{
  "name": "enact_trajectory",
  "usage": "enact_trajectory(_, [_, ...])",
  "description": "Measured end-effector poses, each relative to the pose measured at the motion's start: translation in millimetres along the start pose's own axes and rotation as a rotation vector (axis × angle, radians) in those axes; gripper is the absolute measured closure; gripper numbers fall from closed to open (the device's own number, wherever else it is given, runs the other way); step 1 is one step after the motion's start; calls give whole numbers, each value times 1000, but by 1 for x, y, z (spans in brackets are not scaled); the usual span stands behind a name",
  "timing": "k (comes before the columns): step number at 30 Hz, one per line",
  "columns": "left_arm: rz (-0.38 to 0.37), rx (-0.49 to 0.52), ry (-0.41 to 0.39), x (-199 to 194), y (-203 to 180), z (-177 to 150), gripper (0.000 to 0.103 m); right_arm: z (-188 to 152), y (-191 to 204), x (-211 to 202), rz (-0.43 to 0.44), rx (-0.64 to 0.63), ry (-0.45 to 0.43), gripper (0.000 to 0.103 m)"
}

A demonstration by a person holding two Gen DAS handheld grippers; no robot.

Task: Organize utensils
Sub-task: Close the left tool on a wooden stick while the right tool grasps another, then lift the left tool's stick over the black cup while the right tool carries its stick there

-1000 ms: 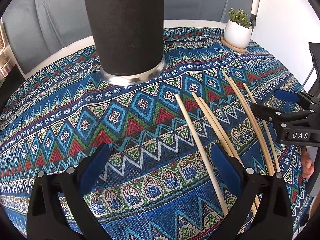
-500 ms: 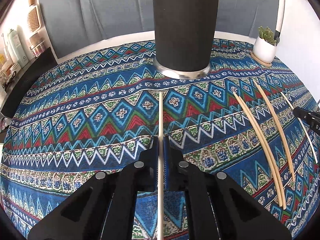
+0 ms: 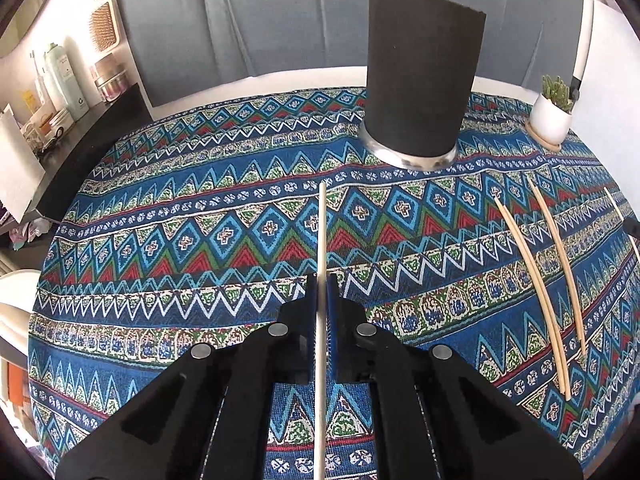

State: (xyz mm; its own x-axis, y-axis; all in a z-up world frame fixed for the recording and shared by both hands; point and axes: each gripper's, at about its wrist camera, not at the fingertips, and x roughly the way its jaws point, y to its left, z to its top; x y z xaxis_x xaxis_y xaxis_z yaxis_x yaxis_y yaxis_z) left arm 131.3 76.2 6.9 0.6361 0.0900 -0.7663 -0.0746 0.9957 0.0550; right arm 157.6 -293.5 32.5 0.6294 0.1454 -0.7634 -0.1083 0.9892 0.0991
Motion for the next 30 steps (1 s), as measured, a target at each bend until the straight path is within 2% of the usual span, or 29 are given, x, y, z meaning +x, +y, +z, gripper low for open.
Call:
enact_trajectory(15, [-20, -28, -82, -56, 13, 48, 98, 50, 15, -41, 50, 5, -76, 98])
enact_trajectory(18, [-7, -23, -84, -61, 14, 61, 98, 64, 20, -47, 62, 4, -93, 98])
enact_trajectory(23, [-29, -32, -92, -65, 18, 86, 98, 88, 34, -52, 81, -19, -107, 98])
enact_trajectory(30, [-38, -1, -136, -75, 17, 125, 98, 126, 56, -59, 119, -56, -145, 98])
